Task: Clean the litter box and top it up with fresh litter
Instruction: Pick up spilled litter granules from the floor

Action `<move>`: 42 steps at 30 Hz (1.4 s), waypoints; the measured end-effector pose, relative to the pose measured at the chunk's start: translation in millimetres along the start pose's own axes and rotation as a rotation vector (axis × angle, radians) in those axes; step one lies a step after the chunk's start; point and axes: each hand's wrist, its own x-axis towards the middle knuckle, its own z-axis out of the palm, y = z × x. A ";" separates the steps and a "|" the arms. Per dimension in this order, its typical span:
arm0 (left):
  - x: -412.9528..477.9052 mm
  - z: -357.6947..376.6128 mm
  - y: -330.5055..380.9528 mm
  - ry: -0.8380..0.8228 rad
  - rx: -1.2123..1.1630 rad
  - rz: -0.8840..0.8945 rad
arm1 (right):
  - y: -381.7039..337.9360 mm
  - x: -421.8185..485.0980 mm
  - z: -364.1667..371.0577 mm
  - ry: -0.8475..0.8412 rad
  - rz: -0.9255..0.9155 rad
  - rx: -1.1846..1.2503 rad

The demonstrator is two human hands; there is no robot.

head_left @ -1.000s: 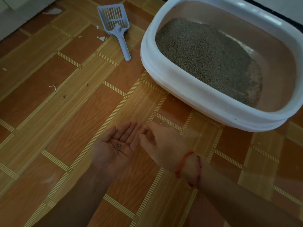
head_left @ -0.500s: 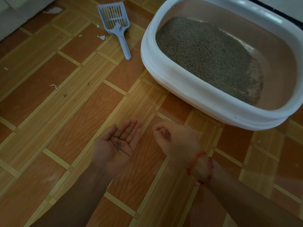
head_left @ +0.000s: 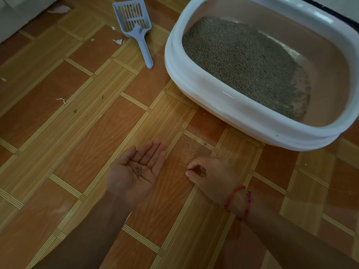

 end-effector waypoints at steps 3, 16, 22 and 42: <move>-0.1 -1.2 -0.1 0.004 -0.003 -0.002 | 0.3 2.0 5.7 -0.016 -0.017 -0.009; 3.1 -7.6 -11.8 -0.036 0.056 -0.066 | -45.7 -8.3 1.4 0.056 -0.127 0.192; 2.0 -6.5 -19.0 -0.123 0.087 -0.138 | -73.5 -11.5 5.0 -0.008 -0.261 0.236; 2.0 -1.2 -0.4 -0.038 -0.004 -0.010 | -4.7 8.2 2.0 0.034 -0.034 0.007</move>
